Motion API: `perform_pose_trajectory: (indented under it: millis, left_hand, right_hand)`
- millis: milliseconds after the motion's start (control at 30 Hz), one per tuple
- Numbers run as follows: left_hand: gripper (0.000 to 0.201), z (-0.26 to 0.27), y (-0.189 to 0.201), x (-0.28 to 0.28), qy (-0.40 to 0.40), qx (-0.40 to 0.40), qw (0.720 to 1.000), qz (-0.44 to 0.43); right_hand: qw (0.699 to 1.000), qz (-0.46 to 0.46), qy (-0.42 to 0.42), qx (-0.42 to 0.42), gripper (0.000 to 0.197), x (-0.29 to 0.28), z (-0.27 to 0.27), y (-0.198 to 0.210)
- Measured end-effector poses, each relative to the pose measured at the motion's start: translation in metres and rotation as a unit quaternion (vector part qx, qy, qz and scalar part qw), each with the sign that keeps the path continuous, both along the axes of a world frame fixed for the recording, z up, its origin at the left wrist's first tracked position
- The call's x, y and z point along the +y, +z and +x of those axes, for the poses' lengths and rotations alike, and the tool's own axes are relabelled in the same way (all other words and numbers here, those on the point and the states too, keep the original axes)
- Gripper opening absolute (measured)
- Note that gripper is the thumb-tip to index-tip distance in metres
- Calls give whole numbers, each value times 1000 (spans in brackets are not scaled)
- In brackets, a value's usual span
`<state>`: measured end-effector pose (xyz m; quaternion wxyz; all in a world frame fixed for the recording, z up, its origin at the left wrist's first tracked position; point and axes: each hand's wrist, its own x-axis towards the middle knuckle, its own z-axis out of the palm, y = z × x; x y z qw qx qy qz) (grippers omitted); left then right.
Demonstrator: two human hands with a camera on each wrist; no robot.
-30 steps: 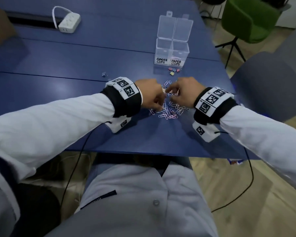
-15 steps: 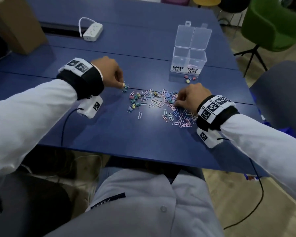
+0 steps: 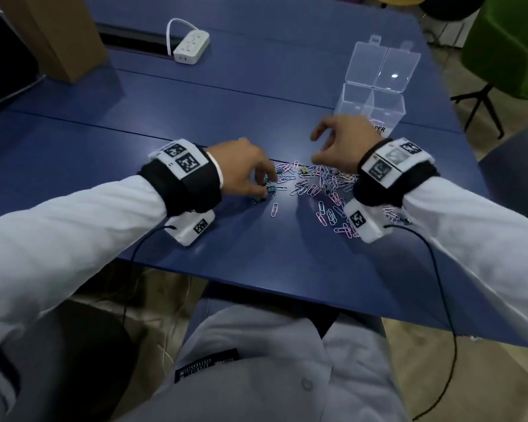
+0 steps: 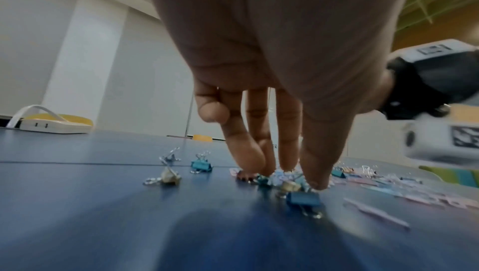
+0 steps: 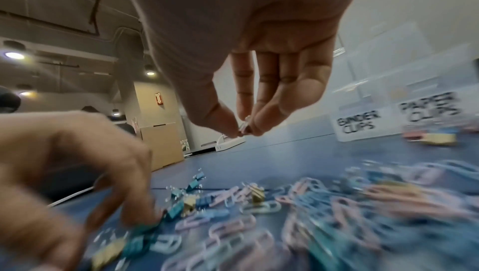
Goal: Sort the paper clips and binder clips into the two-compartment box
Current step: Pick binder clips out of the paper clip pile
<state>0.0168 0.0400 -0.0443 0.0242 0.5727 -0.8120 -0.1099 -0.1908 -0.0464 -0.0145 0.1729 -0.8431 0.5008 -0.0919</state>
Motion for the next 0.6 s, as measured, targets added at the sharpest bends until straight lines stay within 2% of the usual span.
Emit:
perform_pose_trajectory:
  millis: [100,200,333,467,600]
  left_hand:
    - [26,10,-2,3,-8,-11,1000,10]
    - [25,30,-2,7,4,0,1000,15]
    - [25,45,-2,10,15,13,1000,-16]
    - [26,27,1,3,3,32,998,-48]
    - [24,1,-2,-4,-13,-20,999,-26]
  right_hand:
    - [1000,-1,25,0,28,-11,31,-1]
    - [998,-8,49,38,24,-18,55,-14]
    - [996,-3,51,74,19,-27,62,-26]
    - [996,-24,54,70,20,-30,46,-29]
    - [990,-28,124,60,22,-17,46,-27]
